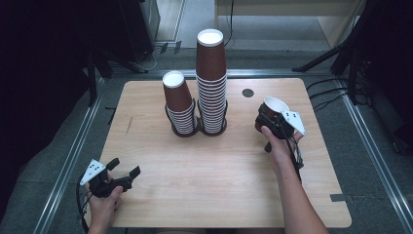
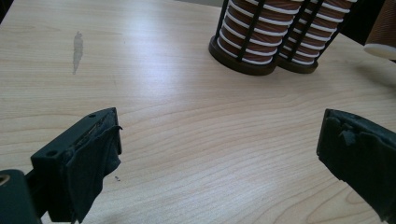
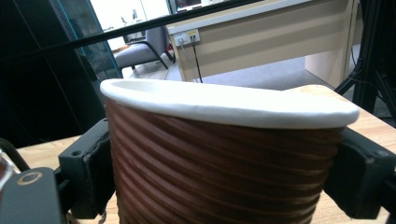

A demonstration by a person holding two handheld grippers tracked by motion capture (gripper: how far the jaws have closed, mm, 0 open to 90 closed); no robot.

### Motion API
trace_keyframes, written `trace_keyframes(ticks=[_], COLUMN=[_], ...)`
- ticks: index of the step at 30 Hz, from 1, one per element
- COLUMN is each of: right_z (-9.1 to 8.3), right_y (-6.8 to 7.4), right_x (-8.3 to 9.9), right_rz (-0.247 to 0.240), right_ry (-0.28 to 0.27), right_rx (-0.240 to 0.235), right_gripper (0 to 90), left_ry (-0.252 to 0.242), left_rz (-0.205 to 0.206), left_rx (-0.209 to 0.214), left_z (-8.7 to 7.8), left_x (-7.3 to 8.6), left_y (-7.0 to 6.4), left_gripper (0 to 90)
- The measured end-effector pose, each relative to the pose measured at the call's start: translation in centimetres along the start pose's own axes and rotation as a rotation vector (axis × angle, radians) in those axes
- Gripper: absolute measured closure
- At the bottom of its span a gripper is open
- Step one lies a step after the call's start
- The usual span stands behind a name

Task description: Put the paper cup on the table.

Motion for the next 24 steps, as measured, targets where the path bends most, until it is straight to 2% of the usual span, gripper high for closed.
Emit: trace_keyframes(ticks=[7,11,16,24], right_z=[0.5,0.8,1.2,1.2], right_y=[-0.2,-0.6,-1.2,-1.1], right_x=[0.9,1.0,1.5,1.9], right_rz=[-0.04,-0.048,-0.065,-0.109], right_ry=[0.014,0.002,0.024,0.063], right_rx=[0.024,0.081,0.111,0.11], right_gripper=[10.4,9.1,9.0,8.6], left_ry=[-0.004,-0.002,-0.003,0.001], left_rz=[-0.004,-0.001,-0.005,-0.005], left_rx=[0.002,0.004,0.007,0.007], left_z=[-0.1,-0.1,0.0,0.0], left_x=[0.0,0.0,0.0,0.0], left_y=[0.0,0.0,0.0,0.0], left_gripper=[0.2,0.2,0.2,0.2])
Point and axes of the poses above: each handheld gripper's, and its own axes: z roughly forward along the jaws, x roughly out of its underside, y roughly to its left, the point moved 4 cm from there along z, roughly forward along the jaws, and after that the axes turned 14 degrees about z, right-handed, at the moved point
